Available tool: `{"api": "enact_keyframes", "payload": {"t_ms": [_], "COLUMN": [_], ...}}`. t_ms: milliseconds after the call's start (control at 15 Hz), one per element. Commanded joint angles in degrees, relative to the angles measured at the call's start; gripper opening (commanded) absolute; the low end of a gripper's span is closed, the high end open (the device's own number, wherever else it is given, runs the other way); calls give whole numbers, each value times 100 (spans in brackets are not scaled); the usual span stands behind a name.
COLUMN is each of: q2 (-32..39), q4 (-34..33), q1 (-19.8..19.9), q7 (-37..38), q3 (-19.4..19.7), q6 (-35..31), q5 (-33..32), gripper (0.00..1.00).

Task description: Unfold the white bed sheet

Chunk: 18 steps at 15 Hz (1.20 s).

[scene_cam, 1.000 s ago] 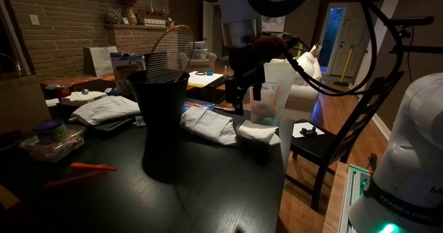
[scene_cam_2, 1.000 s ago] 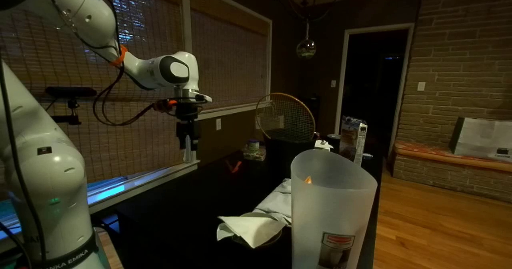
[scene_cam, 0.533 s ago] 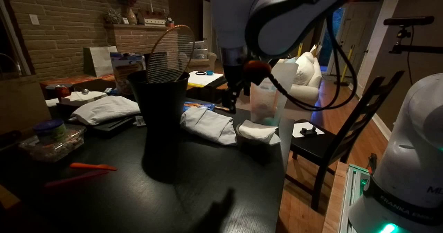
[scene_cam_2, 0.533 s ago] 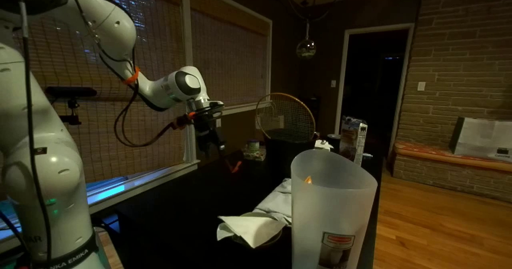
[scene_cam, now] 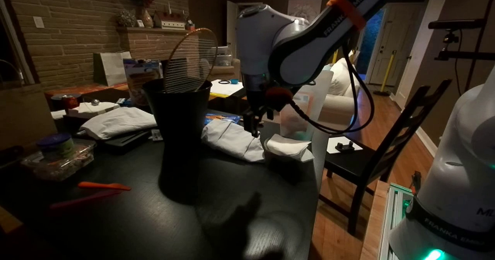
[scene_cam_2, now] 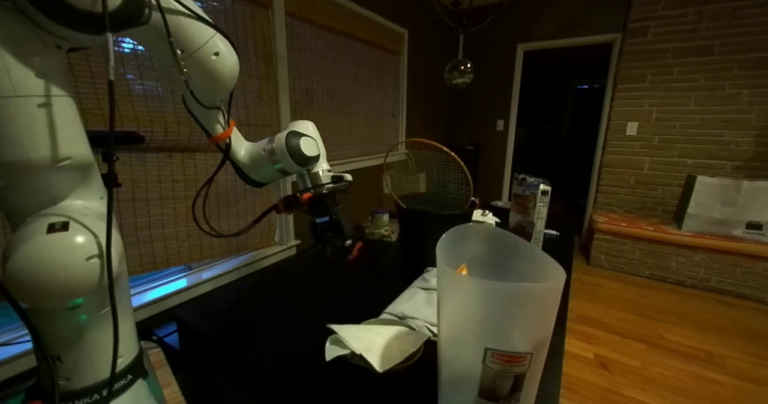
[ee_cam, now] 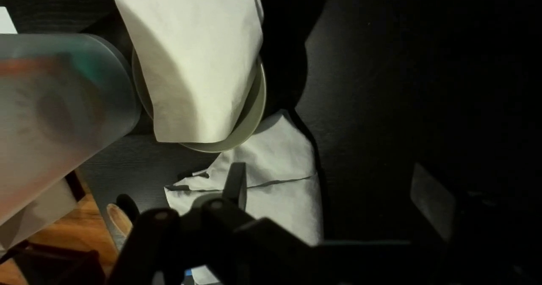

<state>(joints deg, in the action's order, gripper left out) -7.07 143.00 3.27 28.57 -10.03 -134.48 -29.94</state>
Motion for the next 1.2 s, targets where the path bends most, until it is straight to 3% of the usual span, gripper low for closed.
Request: {"api": "enact_keyframes", "payload": {"t_ms": [0, 267, 467, 800, 867, 933, 1133], "q2": [-85, 501, 1307, 2754, 2896, 2392, 2882], "q4": [122, 86, -326, -1419, -1555, -1027, -1447], "q1": [-116, 156, 415, 222, 209, 361, 295], "q7": [327, 641, 831, 1822, 1829, 1494, 1609], "q3": [135, 547, 805, 1377, 1364, 1264, 1301], "q6": [-272, -1977, -2508, -2523, -2474, -2567, -2559], "q5": [-145, -183, -662, -1945, -1842, -1629, -1639], "gripper": [100, 100, 100, 100, 100, 100, 100]}}
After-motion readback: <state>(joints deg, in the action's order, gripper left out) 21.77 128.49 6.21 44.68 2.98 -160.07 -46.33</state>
